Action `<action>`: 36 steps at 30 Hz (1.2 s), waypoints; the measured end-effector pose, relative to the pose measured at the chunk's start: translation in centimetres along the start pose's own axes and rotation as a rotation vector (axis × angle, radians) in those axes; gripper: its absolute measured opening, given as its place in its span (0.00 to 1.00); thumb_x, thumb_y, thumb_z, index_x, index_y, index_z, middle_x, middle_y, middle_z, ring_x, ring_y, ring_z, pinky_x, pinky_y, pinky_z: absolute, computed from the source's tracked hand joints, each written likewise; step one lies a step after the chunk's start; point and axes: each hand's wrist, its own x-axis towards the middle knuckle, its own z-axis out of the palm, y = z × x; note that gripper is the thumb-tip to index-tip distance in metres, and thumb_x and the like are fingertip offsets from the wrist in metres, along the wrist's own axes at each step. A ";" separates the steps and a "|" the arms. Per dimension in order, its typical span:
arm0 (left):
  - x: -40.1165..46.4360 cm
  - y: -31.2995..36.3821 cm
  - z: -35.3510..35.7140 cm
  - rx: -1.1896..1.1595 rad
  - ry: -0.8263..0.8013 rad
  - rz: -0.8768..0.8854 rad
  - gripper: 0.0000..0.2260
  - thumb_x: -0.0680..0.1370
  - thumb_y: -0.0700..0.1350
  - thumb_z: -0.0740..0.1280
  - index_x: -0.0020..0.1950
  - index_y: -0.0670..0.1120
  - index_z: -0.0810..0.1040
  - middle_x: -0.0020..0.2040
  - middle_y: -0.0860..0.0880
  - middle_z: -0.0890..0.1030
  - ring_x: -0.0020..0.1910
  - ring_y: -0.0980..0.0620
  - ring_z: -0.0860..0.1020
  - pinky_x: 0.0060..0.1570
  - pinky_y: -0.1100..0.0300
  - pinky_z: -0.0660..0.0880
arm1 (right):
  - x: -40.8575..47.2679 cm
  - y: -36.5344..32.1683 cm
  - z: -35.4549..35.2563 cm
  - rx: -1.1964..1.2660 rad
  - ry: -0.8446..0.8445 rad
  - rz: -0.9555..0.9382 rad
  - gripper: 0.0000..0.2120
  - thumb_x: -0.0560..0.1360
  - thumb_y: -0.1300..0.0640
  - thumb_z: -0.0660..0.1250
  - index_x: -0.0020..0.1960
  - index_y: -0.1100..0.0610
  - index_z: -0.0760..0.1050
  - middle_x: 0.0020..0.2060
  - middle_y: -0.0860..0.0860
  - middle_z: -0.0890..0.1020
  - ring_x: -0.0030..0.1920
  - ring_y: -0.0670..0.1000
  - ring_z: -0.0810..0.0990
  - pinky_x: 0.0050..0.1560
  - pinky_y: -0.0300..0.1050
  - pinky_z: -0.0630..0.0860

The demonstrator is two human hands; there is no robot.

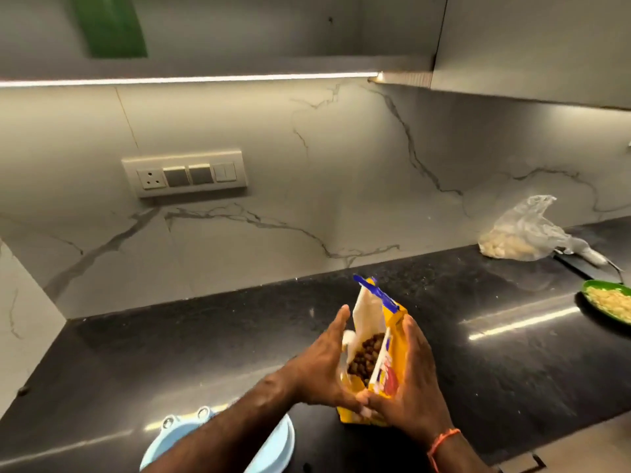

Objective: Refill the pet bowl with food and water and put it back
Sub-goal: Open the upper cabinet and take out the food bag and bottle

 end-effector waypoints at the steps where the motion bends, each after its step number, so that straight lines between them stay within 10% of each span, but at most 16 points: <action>1: -0.1 0.7 -1.2 0.013 0.029 0.028 0.67 0.61 0.65 0.80 0.77 0.57 0.27 0.80 0.58 0.37 0.79 0.59 0.43 0.76 0.62 0.48 | 0.8 -1.2 -0.4 0.024 0.024 -0.048 0.69 0.58 0.18 0.69 0.83 0.50 0.39 0.83 0.49 0.48 0.82 0.50 0.50 0.78 0.55 0.56; 11: -2.0 9.5 -20.6 0.297 0.468 0.428 0.64 0.65 0.57 0.81 0.79 0.40 0.35 0.81 0.46 0.38 0.81 0.46 0.48 0.75 0.41 0.59 | 15.5 -19.0 -7.7 0.081 0.338 -0.588 0.57 0.68 0.23 0.66 0.79 0.64 0.58 0.79 0.57 0.63 0.79 0.55 0.62 0.76 0.49 0.59; 20: -7.8 15.1 -39.3 0.501 0.754 0.389 0.57 0.68 0.59 0.78 0.81 0.53 0.38 0.81 0.56 0.43 0.80 0.54 0.49 0.76 0.45 0.60 | 26.4 -35.5 -10.1 0.086 0.503 -0.748 0.34 0.79 0.34 0.58 0.76 0.55 0.65 0.74 0.52 0.69 0.74 0.52 0.67 0.72 0.50 0.63; 36: -6.1 1.6 -60.2 0.654 0.655 -0.337 0.64 0.67 0.69 0.72 0.76 0.43 0.25 0.80 0.42 0.33 0.80 0.42 0.43 0.76 0.50 0.51 | 48.8 -50.5 -2.2 -0.181 -0.251 -0.296 0.63 0.69 0.37 0.77 0.81 0.62 0.38 0.78 0.61 0.64 0.74 0.62 0.68 0.73 0.55 0.69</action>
